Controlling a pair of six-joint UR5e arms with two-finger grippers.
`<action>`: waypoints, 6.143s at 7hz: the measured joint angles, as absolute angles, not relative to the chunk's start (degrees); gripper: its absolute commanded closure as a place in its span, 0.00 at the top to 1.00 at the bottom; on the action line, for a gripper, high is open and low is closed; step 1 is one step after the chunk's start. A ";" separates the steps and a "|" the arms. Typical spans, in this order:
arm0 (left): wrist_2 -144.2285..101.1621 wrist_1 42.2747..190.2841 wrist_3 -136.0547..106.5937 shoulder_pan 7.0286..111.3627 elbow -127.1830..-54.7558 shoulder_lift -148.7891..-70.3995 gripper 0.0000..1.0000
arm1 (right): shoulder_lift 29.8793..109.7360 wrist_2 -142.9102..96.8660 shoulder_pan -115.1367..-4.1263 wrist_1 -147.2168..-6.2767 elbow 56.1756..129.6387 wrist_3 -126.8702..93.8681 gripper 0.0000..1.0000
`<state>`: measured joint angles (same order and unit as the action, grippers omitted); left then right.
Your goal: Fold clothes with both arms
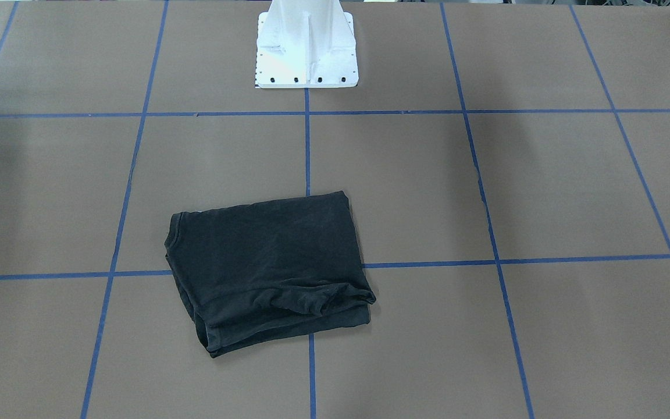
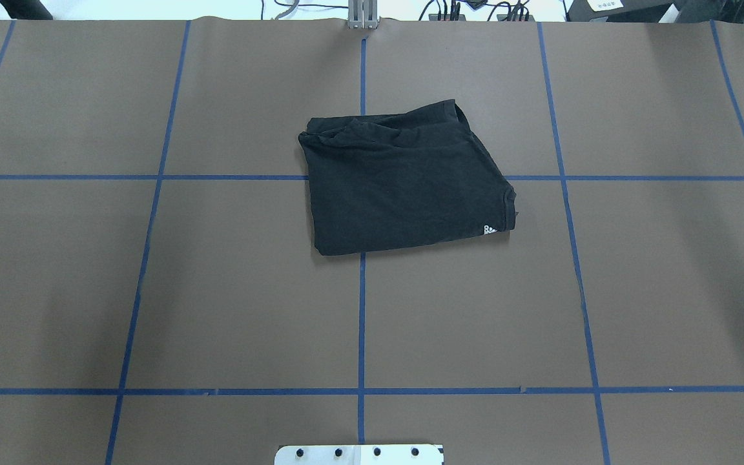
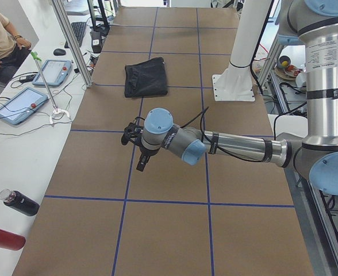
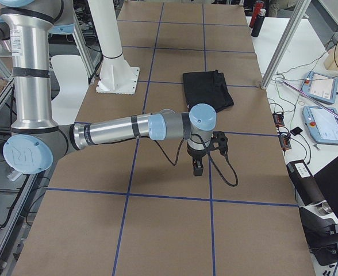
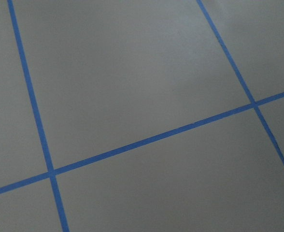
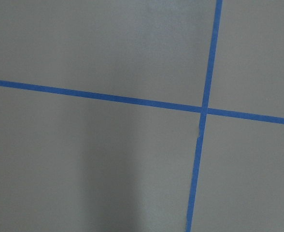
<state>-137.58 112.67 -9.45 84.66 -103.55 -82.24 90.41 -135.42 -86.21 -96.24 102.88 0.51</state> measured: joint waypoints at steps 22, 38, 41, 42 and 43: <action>-134.39 108.99 -0.27 89.69 -104.88 -80.53 1.00 | 90.35 -129.60 -84.03 -96.15 101.56 0.52 1.00; -134.56 109.00 -0.18 89.65 -107.08 -79.72 1.00 | 90.35 -129.64 -82.53 -96.15 104.07 0.53 1.00; -134.56 108.69 -0.18 89.63 -107.53 -79.72 1.00 | 90.35 -129.62 -82.53 -96.15 104.06 0.51 1.00; -134.56 108.66 -0.18 89.63 -107.56 -79.72 1.00 | 90.35 -129.63 -82.53 -96.15 104.06 0.49 1.00; -134.56 108.64 -0.18 89.63 -107.57 -79.72 1.00 | 90.35 -129.63 -82.53 -96.15 104.06 0.49 1.00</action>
